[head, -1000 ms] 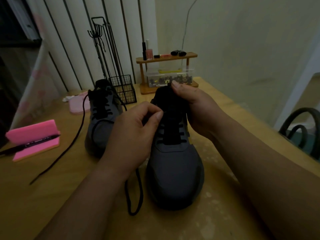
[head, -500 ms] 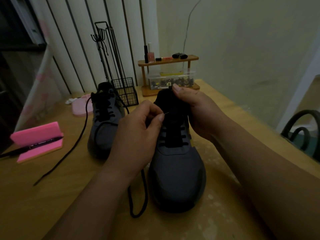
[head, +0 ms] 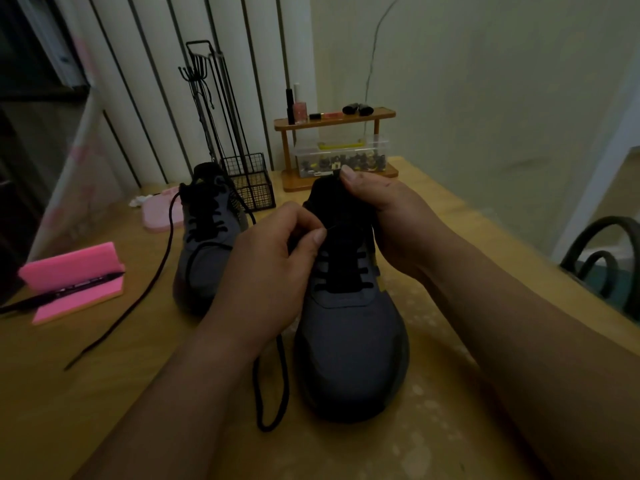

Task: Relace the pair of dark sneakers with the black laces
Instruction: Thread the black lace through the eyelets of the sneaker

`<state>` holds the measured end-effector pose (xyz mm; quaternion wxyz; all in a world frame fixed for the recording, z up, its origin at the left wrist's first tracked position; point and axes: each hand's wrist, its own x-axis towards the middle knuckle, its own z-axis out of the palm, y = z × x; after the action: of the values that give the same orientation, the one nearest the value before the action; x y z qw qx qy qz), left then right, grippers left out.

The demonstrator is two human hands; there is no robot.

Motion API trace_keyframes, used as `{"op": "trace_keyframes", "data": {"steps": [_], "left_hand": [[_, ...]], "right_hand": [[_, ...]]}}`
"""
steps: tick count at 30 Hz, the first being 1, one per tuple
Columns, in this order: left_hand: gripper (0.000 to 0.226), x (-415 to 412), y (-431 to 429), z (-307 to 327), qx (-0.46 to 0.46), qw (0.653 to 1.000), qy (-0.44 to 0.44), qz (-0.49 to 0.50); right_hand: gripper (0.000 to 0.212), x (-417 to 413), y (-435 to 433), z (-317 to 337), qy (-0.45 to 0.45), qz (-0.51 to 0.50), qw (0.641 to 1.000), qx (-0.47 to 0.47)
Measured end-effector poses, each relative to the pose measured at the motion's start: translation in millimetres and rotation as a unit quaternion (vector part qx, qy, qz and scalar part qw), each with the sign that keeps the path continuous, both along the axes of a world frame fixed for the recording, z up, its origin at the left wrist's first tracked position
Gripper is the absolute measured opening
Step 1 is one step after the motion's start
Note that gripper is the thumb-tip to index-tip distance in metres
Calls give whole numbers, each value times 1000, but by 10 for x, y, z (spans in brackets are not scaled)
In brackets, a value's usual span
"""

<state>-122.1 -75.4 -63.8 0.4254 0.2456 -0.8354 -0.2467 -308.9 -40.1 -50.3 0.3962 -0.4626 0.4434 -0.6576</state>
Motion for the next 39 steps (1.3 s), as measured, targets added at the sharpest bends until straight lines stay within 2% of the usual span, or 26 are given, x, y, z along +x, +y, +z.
{"op": "trace_keyframes", "data": {"steps": [18,22,27,32,39], "left_hand": [[7,-17,-6,-14,-7,1000,15,4],[7,-26,-12,17,-73,997,10,29],[9,6,9,37,-24,1000,7,-5],[11,20,-19,9,2,999,-39,-5],[12,-2,-22,-6,13,1000,-24,-7]], "right_hand": [[45,21,20,7,12,0,1000,2],[42,27,23,2,8,4,1000,-1],[44,20,8,-1,14,0,1000,-1],[46,19,7,-5,12,-3,1000,1],[47,32,12,-3,16,-3,1000,2]]}}
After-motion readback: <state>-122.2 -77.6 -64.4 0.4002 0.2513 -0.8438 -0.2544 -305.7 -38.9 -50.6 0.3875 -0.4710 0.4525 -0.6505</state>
